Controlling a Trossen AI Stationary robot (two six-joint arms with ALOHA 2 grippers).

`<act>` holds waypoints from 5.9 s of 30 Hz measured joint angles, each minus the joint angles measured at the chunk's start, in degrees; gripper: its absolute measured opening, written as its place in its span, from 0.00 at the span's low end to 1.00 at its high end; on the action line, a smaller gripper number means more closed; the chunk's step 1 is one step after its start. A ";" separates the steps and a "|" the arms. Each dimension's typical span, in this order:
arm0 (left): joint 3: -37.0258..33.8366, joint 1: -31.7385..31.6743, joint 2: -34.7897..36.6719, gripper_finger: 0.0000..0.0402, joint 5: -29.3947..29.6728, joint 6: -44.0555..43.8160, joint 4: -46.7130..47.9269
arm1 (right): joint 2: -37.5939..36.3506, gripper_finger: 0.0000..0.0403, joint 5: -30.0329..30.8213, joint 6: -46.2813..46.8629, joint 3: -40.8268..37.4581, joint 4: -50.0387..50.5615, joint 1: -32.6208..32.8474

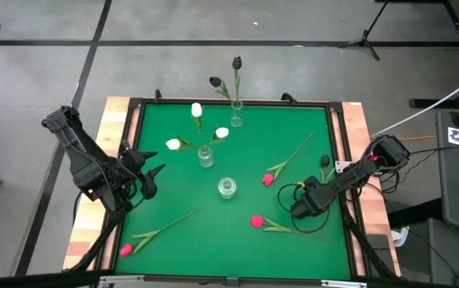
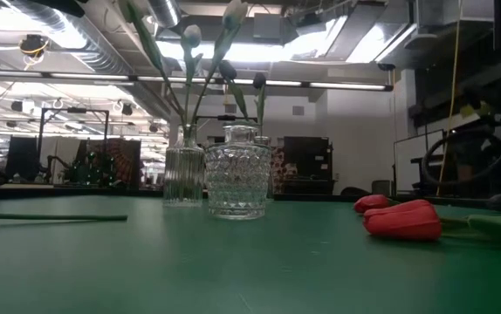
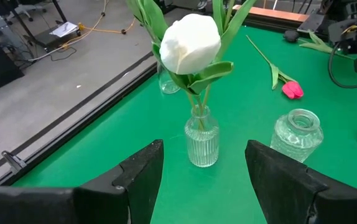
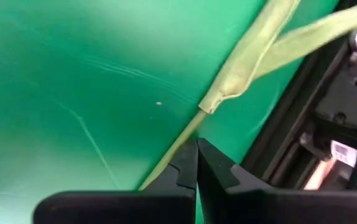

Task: Sort flowers into vase by color
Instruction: Put the black flower into the top transparent vase

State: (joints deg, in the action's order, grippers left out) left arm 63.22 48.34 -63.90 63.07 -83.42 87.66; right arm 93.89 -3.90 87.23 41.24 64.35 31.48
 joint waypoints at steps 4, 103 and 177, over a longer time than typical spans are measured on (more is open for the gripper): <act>0.02 -0.02 0.00 0.56 0.02 0.00 0.02 | -0.02 0.00 2.24 -0.64 0.99 -1.52 0.04; 0.02 -0.07 0.02 0.56 0.17 -0.09 -0.02 | -2.25 0.01 27.35 -27.68 3.50 -21.28 -26.10; 0.02 -0.04 0.02 0.56 0.15 3.00 0.06 | 3.56 0.16 15.74 11.45 10.88 -20.27 -26.64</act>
State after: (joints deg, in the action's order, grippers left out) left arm 63.24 48.29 -63.88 63.22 -80.41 87.72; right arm 97.45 11.83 98.67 52.12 44.08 4.84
